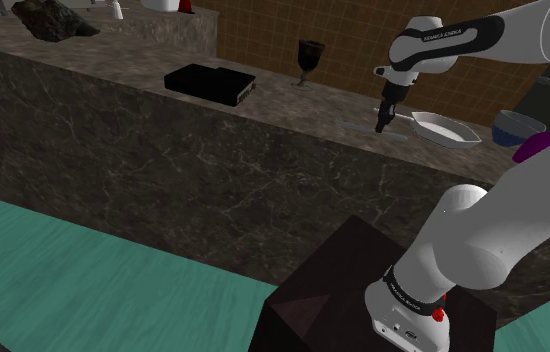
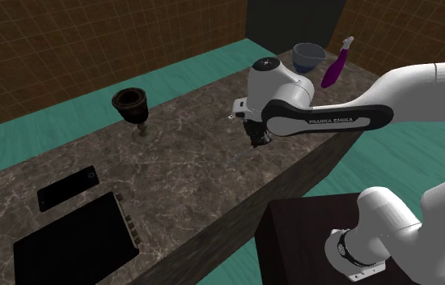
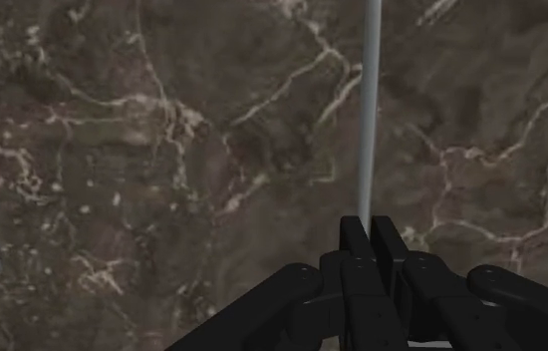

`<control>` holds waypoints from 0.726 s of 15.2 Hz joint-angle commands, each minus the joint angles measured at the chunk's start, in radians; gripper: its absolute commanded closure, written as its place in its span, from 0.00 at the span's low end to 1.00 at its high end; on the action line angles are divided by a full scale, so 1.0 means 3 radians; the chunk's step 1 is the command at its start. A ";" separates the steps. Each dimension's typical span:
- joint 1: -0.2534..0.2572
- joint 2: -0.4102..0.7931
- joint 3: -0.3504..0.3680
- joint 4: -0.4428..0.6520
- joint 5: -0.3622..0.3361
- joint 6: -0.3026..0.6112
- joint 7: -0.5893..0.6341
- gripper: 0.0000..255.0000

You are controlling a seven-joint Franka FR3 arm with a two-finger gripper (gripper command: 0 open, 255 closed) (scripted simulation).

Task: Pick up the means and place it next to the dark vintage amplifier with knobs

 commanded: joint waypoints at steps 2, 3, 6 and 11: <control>-0.0005 -0.0030 0.0030 0.0068 -0.0007 -0.0094 0.0006 1.00; -0.0006 -0.0042 0.0044 0.0104 -0.0008 -0.0141 0.0008 1.00; -0.0008 -0.0074 0.0084 0.0214 -0.0010 -0.0279 0.0011 1.00; -0.0006 -0.0107 0.0140 0.0410 -0.0003 -0.0505 0.0007 1.00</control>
